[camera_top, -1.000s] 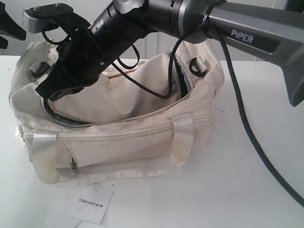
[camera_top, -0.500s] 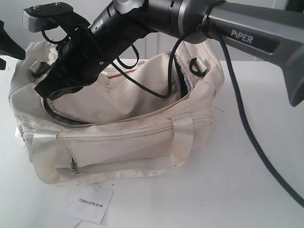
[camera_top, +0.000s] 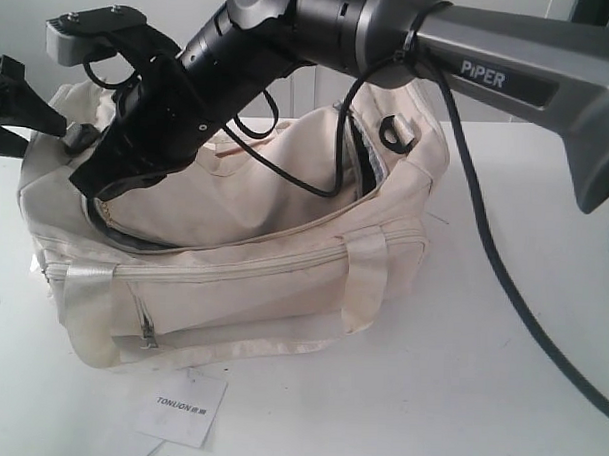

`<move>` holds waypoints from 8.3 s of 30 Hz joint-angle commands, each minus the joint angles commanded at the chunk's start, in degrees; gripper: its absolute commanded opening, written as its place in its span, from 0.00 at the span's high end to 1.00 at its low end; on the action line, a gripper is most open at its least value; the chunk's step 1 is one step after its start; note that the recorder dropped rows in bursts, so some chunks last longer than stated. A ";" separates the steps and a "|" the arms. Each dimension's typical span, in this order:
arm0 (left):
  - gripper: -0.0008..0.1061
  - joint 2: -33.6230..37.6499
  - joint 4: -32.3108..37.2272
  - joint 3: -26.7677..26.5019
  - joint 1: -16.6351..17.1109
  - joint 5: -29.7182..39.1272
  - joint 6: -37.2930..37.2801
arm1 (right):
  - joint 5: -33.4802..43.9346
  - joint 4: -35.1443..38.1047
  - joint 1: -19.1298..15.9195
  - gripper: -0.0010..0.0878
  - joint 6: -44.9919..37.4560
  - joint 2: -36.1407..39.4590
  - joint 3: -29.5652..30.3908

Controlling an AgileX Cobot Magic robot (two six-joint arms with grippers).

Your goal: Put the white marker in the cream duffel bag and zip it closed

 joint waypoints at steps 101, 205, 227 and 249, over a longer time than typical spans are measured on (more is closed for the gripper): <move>0.99 1.06 -4.89 0.00 -1.37 -1.94 3.26 | 15.44 -1.07 0.00 0.99 0.28 -1.10 0.00; 0.33 -21.35 8.04 10.47 0.78 4.97 -8.59 | 15.28 -12.87 0.00 0.99 10.43 -1.76 0.00; 0.33 -21.34 0.73 24.36 -5.38 -10.74 -3.10 | 14.61 -12.87 0.00 0.99 10.31 -1.76 0.00; 0.95 -17.68 -7.98 24.36 -5.38 -11.32 9.00 | 14.48 -13.30 0.00 0.99 10.19 -1.76 0.00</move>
